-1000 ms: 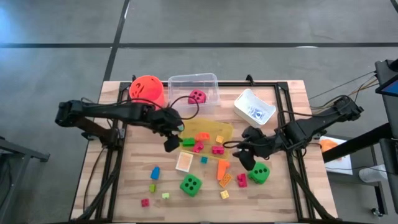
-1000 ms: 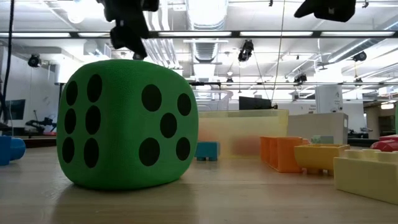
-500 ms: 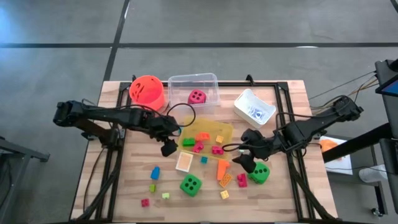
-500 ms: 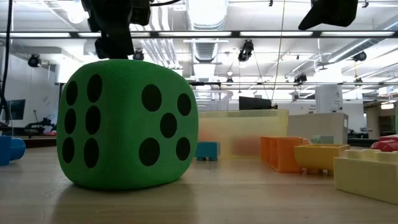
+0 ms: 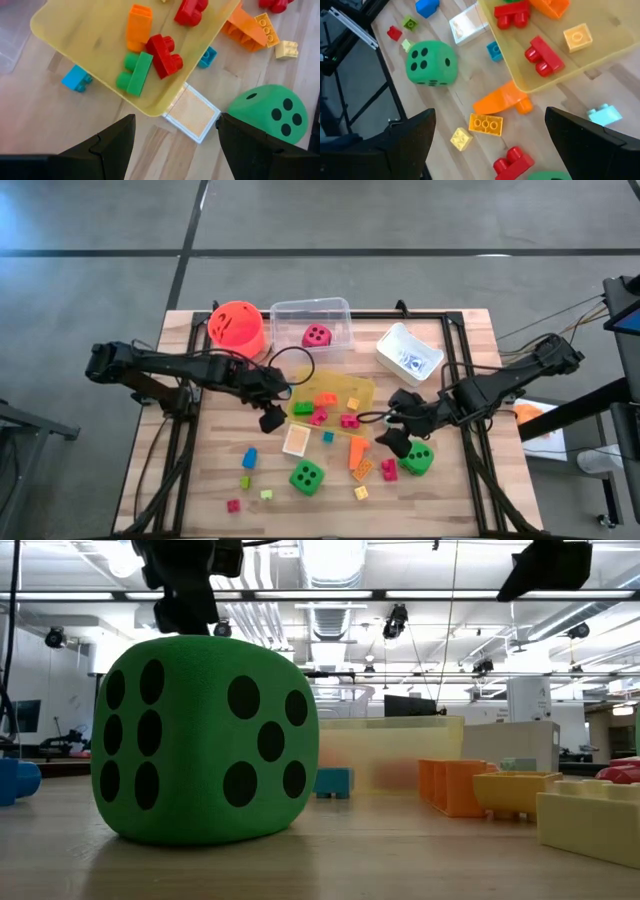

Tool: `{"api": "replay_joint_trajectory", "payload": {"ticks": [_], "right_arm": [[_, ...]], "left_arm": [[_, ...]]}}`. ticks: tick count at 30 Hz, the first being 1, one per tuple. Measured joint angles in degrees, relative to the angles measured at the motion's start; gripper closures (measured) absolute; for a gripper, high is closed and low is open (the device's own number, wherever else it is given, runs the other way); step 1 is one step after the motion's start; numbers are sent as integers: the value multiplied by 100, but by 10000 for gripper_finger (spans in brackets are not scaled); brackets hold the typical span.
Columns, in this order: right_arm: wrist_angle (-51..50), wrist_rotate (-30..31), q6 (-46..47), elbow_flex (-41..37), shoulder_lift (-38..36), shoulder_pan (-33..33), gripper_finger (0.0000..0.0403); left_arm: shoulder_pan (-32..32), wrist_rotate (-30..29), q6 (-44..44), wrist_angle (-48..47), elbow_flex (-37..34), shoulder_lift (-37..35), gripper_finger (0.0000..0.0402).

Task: Pick & Place Toys
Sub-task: Put the green dice into the transparent bin

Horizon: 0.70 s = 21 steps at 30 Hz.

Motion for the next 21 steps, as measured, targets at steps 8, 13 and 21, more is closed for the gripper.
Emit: {"api": "replay_joint_trajectory", "payload": {"ticks": [8,13,21], "right_arm": [[-393,-212,-128,-79,0,2,31],[-1110,-854,551,-85,0,0,31],[-1827,-1285,824,-327,-23,13,31]], "left_arm": [[0,0,22,160,0,0,125],[0,0,19,158,0,0,125],[-4,20,16,158,0,0,125]]}}
